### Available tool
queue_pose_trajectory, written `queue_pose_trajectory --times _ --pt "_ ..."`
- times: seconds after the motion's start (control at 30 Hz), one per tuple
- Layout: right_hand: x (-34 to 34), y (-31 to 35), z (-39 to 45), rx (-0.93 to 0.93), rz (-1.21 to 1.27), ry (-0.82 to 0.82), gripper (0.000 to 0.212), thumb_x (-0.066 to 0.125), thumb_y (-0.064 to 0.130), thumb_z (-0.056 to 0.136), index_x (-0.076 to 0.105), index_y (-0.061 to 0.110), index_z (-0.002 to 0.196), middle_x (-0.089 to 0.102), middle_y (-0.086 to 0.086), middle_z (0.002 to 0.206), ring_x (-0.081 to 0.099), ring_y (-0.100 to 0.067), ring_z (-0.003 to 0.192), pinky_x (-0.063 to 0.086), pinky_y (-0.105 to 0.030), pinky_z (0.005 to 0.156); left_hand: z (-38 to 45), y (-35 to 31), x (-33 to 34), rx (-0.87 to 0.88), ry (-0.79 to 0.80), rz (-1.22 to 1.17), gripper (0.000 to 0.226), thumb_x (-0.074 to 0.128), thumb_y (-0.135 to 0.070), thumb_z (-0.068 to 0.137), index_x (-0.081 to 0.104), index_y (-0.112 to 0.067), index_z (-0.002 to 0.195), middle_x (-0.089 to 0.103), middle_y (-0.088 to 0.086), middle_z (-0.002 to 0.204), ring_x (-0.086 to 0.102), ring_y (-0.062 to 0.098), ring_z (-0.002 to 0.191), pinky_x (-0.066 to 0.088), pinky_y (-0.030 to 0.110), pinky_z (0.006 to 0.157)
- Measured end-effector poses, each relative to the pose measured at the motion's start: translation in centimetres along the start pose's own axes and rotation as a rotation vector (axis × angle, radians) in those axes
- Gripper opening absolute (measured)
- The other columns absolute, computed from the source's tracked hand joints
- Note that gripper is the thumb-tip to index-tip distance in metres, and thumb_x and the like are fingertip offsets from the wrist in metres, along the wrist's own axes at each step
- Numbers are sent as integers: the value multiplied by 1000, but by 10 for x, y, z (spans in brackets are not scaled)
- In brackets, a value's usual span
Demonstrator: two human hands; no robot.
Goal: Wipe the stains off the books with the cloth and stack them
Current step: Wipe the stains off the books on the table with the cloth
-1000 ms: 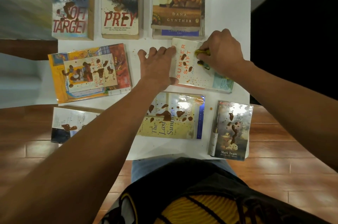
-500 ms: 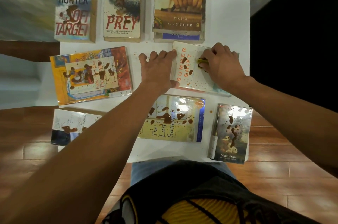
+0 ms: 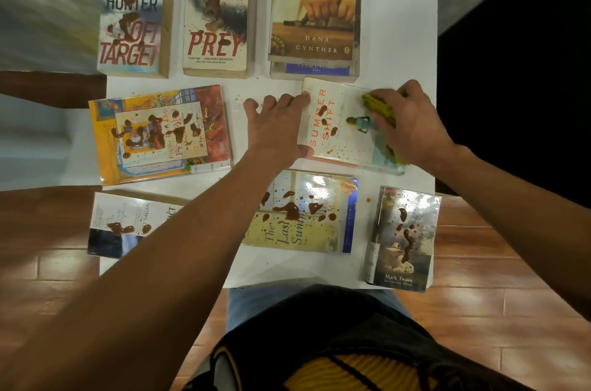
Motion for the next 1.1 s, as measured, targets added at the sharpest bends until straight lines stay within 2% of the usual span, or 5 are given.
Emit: queue_pose_trajectory --times 0.1,0.23,0.37,0.63,1.1 --pt "-10 0 13 47 154 40 38 54 27 101 55 21 138 49 -10 116 46 -16 98 38 -24 89 -1 0 -1 1 -3 -5 98 79 -56 76 23 -31 153 44 -3 146 38 26 136 17 51 112" --pt "0 12 21 41 121 133 36 59 39 97 63 26 130 59 -5 114 53 -19 101 39 -28 86 -1 -1 0 -2 2 -16 98 80 -55 76 24 -32 153 45 -3 146 38 26 135 17 51 112" --pt "2 21 23 100 144 86 36 64 48 93 69 24 119 62 -1 109 51 -15 94 47 -35 81 0 -1 0 -1 0 -16 99 80 -56 75 24 -32 154 45 -4 145 39 25 134 18 50 112" --pt "3 49 30 -8 -143 44 35 61 48 94 69 22 116 66 -2 113 62 -25 100 35 -32 73 0 0 0 0 -4 -14 99 80 -55 75 25 -31 153 46 -3 145 40 26 134 18 52 112" --pt "5 53 28 21 -220 61 36 60 50 93 67 18 107 71 -4 103 65 -25 88 39 -32 68 -1 -1 -1 1 -6 -21 99 80 -54 75 25 -31 153 46 -3 145 40 26 135 18 51 111"
Point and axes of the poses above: each hand's wrist, its own z-axis towards the middle knuckle, its own x-axis out of the palm, y = z × x, the point moved 8 cm from there along z, towards the middle knuckle
